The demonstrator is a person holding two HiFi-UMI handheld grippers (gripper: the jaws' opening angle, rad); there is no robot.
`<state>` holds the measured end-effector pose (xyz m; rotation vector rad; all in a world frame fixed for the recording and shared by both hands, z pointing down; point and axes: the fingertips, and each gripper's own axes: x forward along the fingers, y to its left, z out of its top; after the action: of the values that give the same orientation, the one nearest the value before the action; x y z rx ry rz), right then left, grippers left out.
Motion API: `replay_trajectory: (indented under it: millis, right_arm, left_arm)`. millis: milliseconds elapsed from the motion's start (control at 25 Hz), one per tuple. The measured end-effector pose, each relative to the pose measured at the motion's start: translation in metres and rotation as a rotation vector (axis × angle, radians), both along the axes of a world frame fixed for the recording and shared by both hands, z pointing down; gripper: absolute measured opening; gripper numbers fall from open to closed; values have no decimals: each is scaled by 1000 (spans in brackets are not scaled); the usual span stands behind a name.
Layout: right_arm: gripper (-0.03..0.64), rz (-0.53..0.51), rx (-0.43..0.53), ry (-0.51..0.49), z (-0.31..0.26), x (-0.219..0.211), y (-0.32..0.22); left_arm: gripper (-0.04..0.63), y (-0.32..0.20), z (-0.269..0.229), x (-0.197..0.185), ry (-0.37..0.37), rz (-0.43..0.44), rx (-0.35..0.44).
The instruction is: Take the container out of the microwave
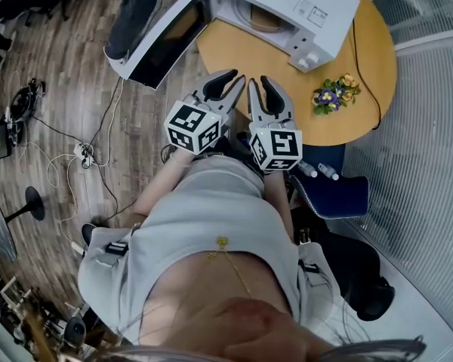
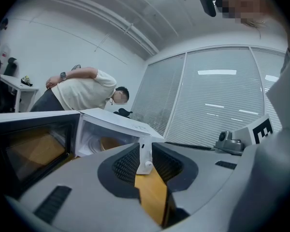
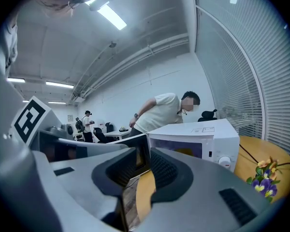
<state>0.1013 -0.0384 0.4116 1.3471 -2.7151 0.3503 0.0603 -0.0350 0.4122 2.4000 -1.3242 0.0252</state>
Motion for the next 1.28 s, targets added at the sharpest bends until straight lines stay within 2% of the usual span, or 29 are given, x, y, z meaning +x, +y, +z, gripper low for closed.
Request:
replay_trajectory:
  millis: [760, 1280]
  right_arm:
    - [103, 101, -1, -3, 1, 7, -47]
    - [107, 213, -10, 6, 2, -3, -87]
  left_arm:
    - [84, -52, -3, -1, 19, 66, 5]
    - [84, -97, 0, -14, 27, 170, -10]
